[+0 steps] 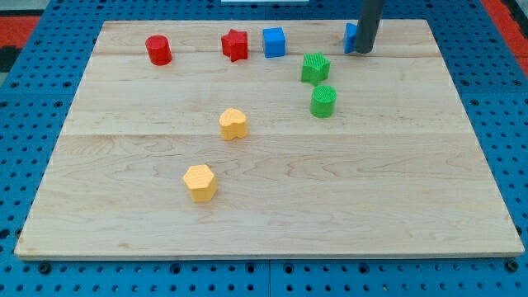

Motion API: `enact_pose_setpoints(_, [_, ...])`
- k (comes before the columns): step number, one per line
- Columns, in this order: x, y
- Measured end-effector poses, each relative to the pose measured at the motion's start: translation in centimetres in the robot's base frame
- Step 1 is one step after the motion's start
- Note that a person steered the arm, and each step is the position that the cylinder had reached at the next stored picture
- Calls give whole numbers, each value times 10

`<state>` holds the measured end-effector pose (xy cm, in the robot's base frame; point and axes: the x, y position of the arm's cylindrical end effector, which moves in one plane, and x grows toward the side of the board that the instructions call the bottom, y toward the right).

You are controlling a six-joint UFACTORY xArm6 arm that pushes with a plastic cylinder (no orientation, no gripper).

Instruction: Slide the blue triangle parallel to the right of the blue cube

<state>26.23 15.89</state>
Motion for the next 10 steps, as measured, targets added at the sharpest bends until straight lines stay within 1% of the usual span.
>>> enact_pose_setpoints(2, [0, -7])
enact_pose_setpoints(3, [6, 44])
enact_pose_setpoints(4, [-46, 33])
enact_pose_setpoints(5, [-71, -15])
enact_pose_setpoints(6, [-59, -39])
enact_pose_setpoints(7, [-32, -39])
enact_pose_setpoints(8, [-27, -47])
enact_pose_setpoints(9, [-37, -52])
enact_pose_setpoints(10, [-71, -57])
